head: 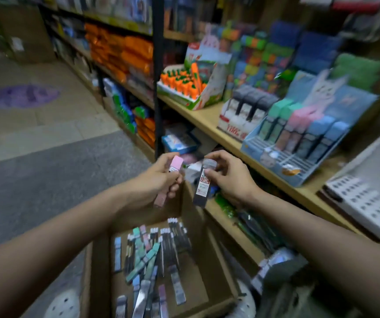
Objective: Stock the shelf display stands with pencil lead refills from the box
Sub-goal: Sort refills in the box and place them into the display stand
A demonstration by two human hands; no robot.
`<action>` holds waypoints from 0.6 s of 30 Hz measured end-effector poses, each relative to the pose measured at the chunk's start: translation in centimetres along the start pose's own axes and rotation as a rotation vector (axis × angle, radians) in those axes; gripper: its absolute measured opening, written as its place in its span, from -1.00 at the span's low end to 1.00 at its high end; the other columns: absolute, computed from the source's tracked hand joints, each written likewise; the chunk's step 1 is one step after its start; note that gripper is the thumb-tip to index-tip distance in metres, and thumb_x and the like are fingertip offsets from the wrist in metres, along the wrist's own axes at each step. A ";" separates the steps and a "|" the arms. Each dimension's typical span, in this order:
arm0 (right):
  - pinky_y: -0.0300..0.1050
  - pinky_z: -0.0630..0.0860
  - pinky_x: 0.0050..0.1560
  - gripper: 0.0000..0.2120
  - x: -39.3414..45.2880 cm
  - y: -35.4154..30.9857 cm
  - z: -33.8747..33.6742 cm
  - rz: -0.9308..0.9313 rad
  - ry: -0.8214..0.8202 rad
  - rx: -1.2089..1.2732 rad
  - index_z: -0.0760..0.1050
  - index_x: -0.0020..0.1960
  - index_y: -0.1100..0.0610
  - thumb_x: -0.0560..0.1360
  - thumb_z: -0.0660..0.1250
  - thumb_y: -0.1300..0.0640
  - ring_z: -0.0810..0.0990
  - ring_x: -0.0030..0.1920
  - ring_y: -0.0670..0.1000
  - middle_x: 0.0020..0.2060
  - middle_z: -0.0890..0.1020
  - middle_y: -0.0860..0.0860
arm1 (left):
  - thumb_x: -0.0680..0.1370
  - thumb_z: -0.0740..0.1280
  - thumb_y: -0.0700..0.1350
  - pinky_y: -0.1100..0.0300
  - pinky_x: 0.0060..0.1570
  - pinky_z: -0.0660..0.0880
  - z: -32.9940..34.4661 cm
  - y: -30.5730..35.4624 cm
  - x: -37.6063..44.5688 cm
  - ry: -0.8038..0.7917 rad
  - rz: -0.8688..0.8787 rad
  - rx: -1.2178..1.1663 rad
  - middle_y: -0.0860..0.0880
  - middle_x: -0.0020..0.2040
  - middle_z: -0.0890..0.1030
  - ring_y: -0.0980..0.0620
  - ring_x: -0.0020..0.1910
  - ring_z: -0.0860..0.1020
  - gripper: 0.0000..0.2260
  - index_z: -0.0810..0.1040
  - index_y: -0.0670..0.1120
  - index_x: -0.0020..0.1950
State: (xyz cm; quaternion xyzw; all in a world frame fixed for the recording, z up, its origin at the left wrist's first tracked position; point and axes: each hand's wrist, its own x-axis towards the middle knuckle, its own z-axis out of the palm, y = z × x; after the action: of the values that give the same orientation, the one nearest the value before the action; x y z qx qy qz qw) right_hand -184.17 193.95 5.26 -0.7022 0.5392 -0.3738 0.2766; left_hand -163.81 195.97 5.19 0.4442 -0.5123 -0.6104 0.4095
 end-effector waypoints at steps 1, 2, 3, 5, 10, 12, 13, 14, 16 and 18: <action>-0.10 0.59 -0.07 -0.78 -0.1 -0.5 -1.2 -0.031 0.015 -0.029 0.54 0.06 0.00 0.47 0.46 0.18 0.61 -0.21 -0.03 -0.15 0.67 -0.02 | 0.64 0.09 -0.35 0.24 -0.44 0.32 0.5 1.1 0.1 -0.042 0.016 -0.047 -0.10 -0.25 0.43 0.06 -0.40 0.35 -0.63 0.29 0.01 0.36; -0.10 0.59 -0.08 -0.79 -0.2 -1.0 -2.4 -0.051 0.029 -0.056 0.53 0.05 -0.02 0.47 0.45 0.18 0.61 -0.21 -0.04 -0.14 0.67 -0.02 | 0.63 0.09 -0.39 0.23 -0.43 0.33 1.1 2.0 0.2 -0.080 0.026 -0.082 -0.12 -0.23 0.43 0.04 -0.38 0.35 -0.59 0.28 -0.01 0.39; -0.06 0.59 -0.08 -0.78 -0.2 -1.5 -3.4 -0.053 0.046 -0.067 0.51 0.04 -0.04 0.48 0.45 0.18 0.62 -0.21 -0.02 -0.14 0.67 -0.01 | 0.62 0.09 -0.41 0.22 -0.41 0.33 1.6 2.7 0.4 -0.115 0.031 -0.113 -0.14 -0.22 0.44 0.02 -0.37 0.36 -0.57 0.27 -0.03 0.42; 0.06 0.62 -0.08 -0.77 -0.4 -2.2 -5.6 -0.042 0.107 -0.055 0.48 -0.01 -0.10 0.48 0.44 0.19 0.65 -0.19 0.08 -0.16 0.66 0.01 | 0.60 0.08 -0.44 0.19 -0.37 0.34 2.8 3.7 1.0 -0.175 0.027 -0.170 -0.16 -0.20 0.46 0.01 -0.35 0.38 -0.53 0.26 -0.04 0.43; 0.07 0.64 -0.09 -0.78 -0.8 -3.8 -10.0 -0.057 0.233 -0.112 0.50 0.07 -0.05 0.48 0.45 0.14 0.68 -0.20 -0.01 -0.17 0.67 -0.03 | 0.61 0.09 -0.37 0.18 -0.37 0.41 5.0 3.7 2.9 -0.295 -0.012 -0.235 -0.11 -0.24 0.53 0.02 -0.34 0.43 -0.56 0.35 0.04 0.38; 0.09 0.64 -0.13 -0.78 -0.6 -4.5 -11.6 -0.063 0.274 -0.166 0.49 0.09 -0.06 0.50 0.43 0.12 0.67 -0.20 0.02 -0.21 0.66 0.03 | 0.66 0.09 -0.26 0.21 -0.37 0.41 5.6 3.6 3.8 -0.314 -0.004 -0.239 -0.09 -0.23 0.54 0.04 -0.35 0.44 -0.71 0.41 -0.04 0.33; 0.05 0.65 -0.15 -0.79 -0.4 -5.0 -12.5 -0.064 0.314 -0.182 0.48 0.08 -0.07 0.51 0.42 0.12 0.67 -0.20 0.01 -0.20 0.66 0.03 | 0.67 0.09 -0.22 0.23 -0.39 0.42 5.8 3.6 4.3 -0.306 0.003 -0.229 -0.09 -0.22 0.55 0.06 -0.36 0.44 -0.77 0.44 -0.09 0.28; -0.01 0.66 -0.17 -0.79 -0.1 -5.4 -13.4 -0.063 0.360 -0.178 0.47 0.08 -0.08 0.51 0.42 0.12 0.67 -0.19 -0.02 -0.18 0.65 0.01 | 0.68 0.10 -0.18 0.24 -0.40 0.43 5.9 3.7 4.7 -0.290 0.009 -0.211 -0.09 -0.21 0.56 0.08 -0.37 0.46 -0.79 0.47 -0.13 0.22; -0.02 0.66 -0.17 -0.80 0.8 -6.3 -15.1 -0.060 0.435 -0.156 0.47 0.08 -0.05 0.51 0.42 0.13 0.68 -0.17 -0.04 -0.12 0.64 0.01 | 0.66 0.13 -0.11 0.23 -0.42 0.45 6.0 4.1 5.4 -0.258 0.031 -0.167 -0.08 -0.19 0.60 0.09 -0.37 0.49 -0.79 0.51 -0.13 0.17; 0.09 0.66 -0.11 -0.80 1.9 -6.9 -16.4 -0.055 0.484 -0.156 0.49 0.10 0.00 0.51 0.43 0.14 0.68 -0.15 0.01 -0.09 0.62 0.02 | 0.65 0.15 -0.05 0.21 -0.44 0.43 6.0 4.4 6.0 -0.229 0.063 -0.121 -0.06 -0.18 0.62 0.10 -0.38 0.49 -0.77 0.52 -0.12 0.13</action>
State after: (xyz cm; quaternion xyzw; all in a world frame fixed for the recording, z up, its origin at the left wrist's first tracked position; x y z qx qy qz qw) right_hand -193.63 194.20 20.45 -0.6260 0.5975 -0.4956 0.0743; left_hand -170.99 191.22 9.27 0.3299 -0.5316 -0.6737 0.3933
